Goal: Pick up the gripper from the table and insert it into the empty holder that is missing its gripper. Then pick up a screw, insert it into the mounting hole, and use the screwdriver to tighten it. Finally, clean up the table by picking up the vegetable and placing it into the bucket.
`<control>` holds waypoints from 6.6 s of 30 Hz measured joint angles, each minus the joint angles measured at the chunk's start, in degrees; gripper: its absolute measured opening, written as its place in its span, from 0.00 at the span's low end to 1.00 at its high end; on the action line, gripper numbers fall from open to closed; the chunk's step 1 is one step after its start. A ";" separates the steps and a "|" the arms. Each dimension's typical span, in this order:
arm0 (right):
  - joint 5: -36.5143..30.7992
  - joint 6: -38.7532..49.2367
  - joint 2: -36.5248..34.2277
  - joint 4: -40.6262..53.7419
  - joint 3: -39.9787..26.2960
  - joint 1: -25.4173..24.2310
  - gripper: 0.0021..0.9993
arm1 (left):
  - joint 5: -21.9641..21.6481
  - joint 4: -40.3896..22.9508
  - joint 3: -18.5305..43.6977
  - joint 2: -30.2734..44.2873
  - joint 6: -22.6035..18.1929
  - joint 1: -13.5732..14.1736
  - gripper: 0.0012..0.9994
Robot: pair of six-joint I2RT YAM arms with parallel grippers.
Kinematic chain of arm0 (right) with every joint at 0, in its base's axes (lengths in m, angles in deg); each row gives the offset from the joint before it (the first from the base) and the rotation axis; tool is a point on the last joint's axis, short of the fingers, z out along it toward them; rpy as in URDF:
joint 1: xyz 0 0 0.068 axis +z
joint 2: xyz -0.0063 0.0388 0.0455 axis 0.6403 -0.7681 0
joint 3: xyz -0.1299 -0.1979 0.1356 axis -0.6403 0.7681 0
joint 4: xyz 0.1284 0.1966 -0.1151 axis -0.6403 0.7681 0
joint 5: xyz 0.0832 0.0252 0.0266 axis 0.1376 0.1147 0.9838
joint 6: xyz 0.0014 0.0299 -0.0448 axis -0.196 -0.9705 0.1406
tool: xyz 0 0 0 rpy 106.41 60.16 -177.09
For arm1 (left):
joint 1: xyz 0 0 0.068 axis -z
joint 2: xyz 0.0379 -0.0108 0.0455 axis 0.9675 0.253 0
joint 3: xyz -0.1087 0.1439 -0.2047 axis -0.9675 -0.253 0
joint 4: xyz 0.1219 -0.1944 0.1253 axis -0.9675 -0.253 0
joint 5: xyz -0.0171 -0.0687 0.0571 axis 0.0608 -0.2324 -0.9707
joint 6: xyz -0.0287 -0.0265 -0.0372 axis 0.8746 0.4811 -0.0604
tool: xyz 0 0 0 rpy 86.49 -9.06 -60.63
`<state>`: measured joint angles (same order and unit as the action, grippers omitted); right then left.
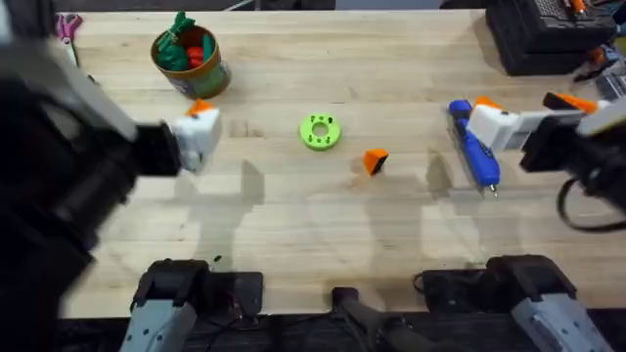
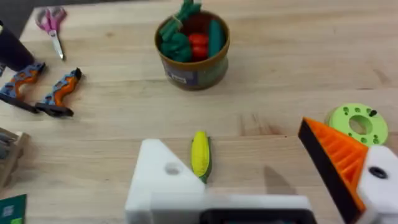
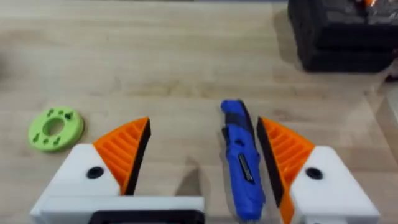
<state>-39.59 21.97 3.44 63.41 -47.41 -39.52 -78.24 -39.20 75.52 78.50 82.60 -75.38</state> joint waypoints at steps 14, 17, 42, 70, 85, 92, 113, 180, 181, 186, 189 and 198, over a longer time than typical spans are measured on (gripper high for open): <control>0.00 0.00 -27.91 25.47 -30.35 0.00 0.99 | -0.02 -29.40 35.97 30.88 -0.02 0.00 0.92; 0.00 0.02 -29.94 25.51 -30.88 0.00 0.99 | -0.02 -29.71 36.96 32.70 -0.02 0.00 0.92; 0.00 0.00 -32.63 25.05 -30.90 0.00 0.99 | 4.35 -6.03 8.73 47.68 -1.05 -10.63 0.99; 0.00 0.00 -32.63 25.08 -30.90 0.00 0.99 | 8.19 3.84 8.85 61.19 -1.50 -12.00 0.17; 0.00 0.02 -32.65 25.08 -30.90 0.00 0.99 | 17.26 1.88 11.52 49.86 2.48 -12.92 0.99; 0.00 0.00 -32.65 25.08 -30.90 0.00 0.99 | 32.17 3.77 12.09 38.56 2.89 -12.90 0.99; 0.00 0.00 -32.64 25.08 -30.90 0.00 0.99 | 42.28 6.95 8.10 31.79 16.14 -10.81 0.99; 0.00 0.00 -32.65 25.08 -30.90 0.00 0.99 | 52.74 36.59 -40.06 -27.33 5.05 4.02 0.99; 0.00 0.00 -32.65 25.08 -30.90 0.00 0.99 | 52.74 36.59 -40.06 -27.35 5.07 4.02 0.99; 0.00 0.00 -32.63 25.08 -30.90 0.00 0.99 | 52.74 36.59 -40.06 -27.35 5.09 4.02 0.99; 0.00 0.00 -32.63 25.08 -30.90 0.00 0.99 | 52.74 36.59 -40.06 -27.35 5.20 4.02 0.99; 0.00 0.01 -32.64 25.08 -30.90 0.00 0.99 | 52.74 36.59 -40.06 -27.34 5.22 4.02 0.99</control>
<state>-39.59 21.99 -29.21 88.49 -78.31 -39.52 -25.50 -2.62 35.46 51.16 87.82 -71.36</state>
